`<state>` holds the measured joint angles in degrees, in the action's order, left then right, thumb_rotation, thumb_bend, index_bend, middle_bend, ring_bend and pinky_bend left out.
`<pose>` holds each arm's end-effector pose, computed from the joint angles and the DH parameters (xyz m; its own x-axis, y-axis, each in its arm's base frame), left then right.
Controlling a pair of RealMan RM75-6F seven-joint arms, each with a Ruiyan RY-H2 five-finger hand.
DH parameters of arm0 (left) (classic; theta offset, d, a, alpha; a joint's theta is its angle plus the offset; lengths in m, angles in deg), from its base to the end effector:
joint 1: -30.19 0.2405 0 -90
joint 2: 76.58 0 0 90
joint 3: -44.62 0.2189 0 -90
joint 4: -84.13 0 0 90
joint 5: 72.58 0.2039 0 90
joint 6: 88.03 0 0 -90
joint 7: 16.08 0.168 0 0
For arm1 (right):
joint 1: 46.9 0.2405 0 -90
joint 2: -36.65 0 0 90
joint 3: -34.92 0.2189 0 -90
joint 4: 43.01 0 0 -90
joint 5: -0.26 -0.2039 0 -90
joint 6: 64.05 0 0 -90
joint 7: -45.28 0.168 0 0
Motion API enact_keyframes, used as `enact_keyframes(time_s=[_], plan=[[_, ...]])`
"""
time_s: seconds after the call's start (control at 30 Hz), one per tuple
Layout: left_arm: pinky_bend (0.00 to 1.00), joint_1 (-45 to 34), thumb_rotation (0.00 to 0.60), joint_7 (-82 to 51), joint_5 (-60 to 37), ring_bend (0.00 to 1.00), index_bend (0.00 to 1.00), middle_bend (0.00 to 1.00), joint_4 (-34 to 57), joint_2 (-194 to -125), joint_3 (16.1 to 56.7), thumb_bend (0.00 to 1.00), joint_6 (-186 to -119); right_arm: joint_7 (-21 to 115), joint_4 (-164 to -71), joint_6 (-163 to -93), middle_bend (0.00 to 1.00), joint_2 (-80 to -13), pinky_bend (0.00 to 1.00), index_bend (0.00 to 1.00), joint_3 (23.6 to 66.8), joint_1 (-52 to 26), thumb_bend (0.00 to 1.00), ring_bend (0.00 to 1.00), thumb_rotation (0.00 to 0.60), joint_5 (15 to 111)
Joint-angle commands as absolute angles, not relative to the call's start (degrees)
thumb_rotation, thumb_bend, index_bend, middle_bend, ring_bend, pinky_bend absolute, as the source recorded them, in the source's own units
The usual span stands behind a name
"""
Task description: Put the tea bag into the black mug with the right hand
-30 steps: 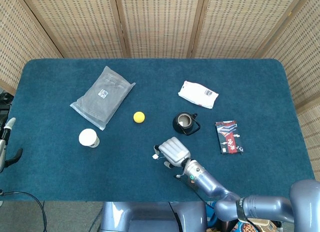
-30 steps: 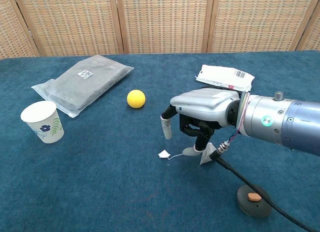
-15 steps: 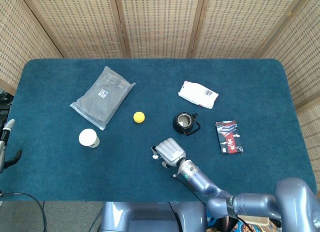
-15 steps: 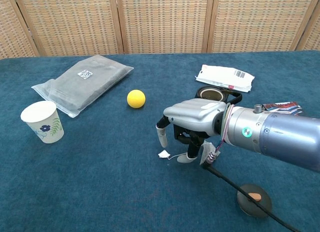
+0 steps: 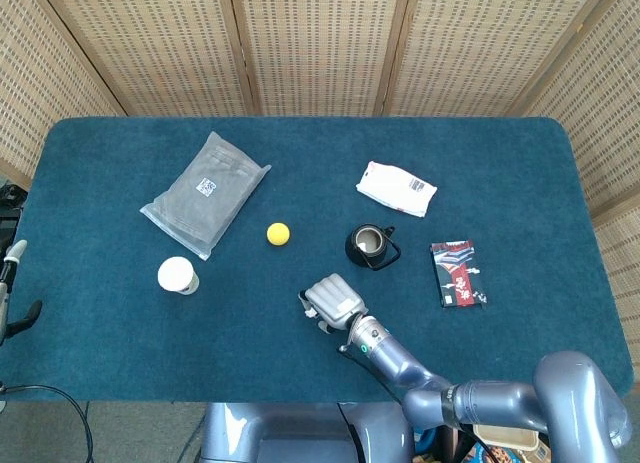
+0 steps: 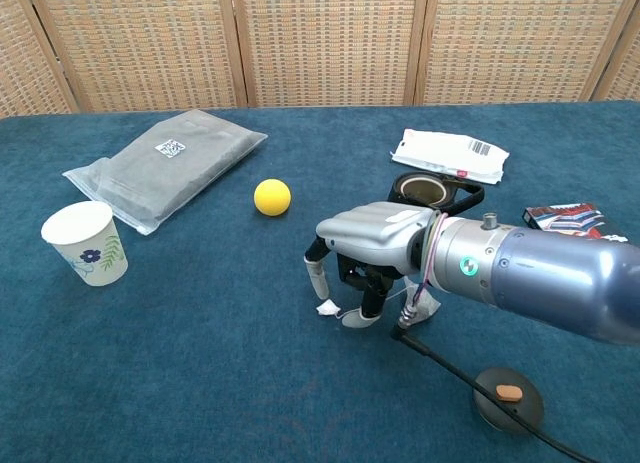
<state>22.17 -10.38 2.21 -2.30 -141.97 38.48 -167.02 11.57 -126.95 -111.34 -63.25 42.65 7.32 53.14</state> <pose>-0.3121 0.2289 0.1608 0.5184 0.0323 0.8545 0.8440 0.1418 -0.5173 -0.0459 -0.3015 -0.1035 0.5913 -0.3723 0.7154 -0.7490 -0.5823 0.3160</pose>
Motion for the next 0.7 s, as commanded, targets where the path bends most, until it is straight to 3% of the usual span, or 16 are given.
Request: enact_keyframes(time_s=[0.03,0.7], plan=[[0.0,22.2,0.6,-10.5,2.2,0.0,0.0,0.0,-2.1,-142.0,38.5,0.36,-166.9,11.5,-126.5,-111.3,0.97,-63.6,0.98,0.49,42.6,7.6,0.43,0.96,0.6,52.8],[0.0,22.2,0.6,-11.6,1.8,0.0,0.0,0.0,-1.0,-142.4,38.7,0.36,-166.3,10.6,-124.5,-111.6,0.97,-65.6,0.98,0.51,42.1,8.8,0.46,0.96,0.6,50.9]])
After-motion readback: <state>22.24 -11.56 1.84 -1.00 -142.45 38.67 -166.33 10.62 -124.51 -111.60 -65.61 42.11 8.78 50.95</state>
